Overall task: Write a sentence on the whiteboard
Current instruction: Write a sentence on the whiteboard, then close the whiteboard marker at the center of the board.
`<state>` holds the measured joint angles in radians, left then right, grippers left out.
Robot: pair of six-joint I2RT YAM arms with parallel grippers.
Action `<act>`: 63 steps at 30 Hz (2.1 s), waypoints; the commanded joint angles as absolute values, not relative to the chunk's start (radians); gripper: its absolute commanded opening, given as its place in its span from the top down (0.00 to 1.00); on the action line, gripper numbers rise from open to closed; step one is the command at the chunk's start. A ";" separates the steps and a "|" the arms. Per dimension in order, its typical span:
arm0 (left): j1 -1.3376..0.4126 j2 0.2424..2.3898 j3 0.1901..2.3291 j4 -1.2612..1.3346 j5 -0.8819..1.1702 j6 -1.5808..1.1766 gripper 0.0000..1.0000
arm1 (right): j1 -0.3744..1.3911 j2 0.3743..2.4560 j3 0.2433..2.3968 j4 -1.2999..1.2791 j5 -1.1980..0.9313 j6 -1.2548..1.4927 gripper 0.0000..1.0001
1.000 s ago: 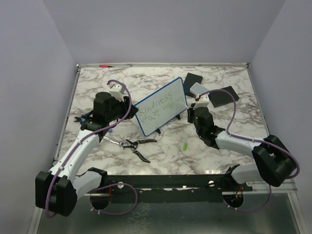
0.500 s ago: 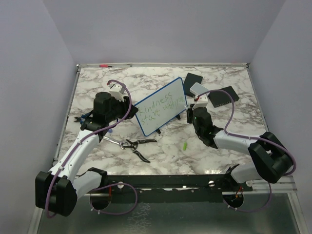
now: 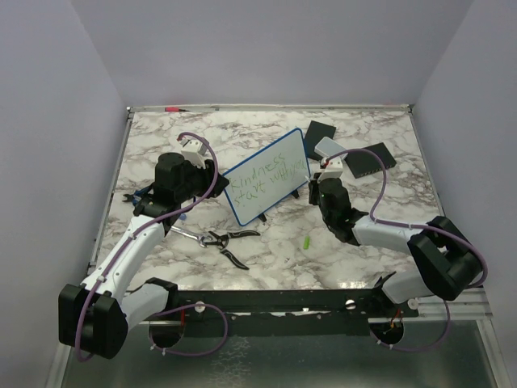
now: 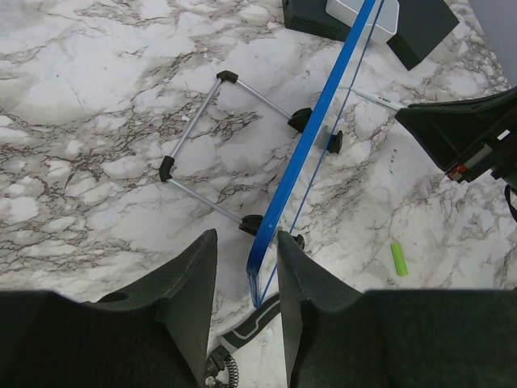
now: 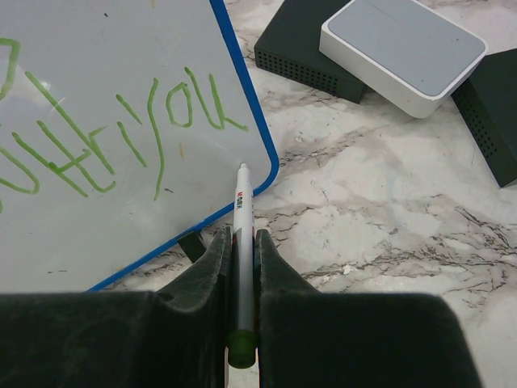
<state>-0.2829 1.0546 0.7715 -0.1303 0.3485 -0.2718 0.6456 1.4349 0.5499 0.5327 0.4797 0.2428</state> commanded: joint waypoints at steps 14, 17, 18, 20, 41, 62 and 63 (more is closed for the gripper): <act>-0.278 1.034 0.764 -0.134 0.359 -0.259 0.64 | 0.641 1.460 0.570 0.571 0.474 0.238 0.99; -0.278 1.034 0.764 -0.134 0.359 -0.259 0.64 | 0.641 1.460 0.571 0.572 0.475 0.236 0.99; -0.278 1.033 0.764 -0.134 0.359 -0.259 0.64 | 0.641 1.460 0.571 0.572 0.475 0.235 0.99; -0.278 1.034 0.763 -0.135 0.358 -0.258 0.64 | 0.641 1.458 0.570 0.573 0.477 0.238 0.99; -0.279 0.990 0.765 -0.157 0.253 -0.241 0.24 | 0.641 1.060 0.525 0.251 0.573 0.240 0.99; -0.539 1.047 1.121 -0.304 0.013 -0.065 0.18 | 0.641 0.761 0.570 -0.030 0.419 0.271 0.99; -0.585 1.067 1.148 -0.314 -0.016 -0.064 0.18 | 0.641 0.752 0.571 -0.045 0.423 0.277 0.99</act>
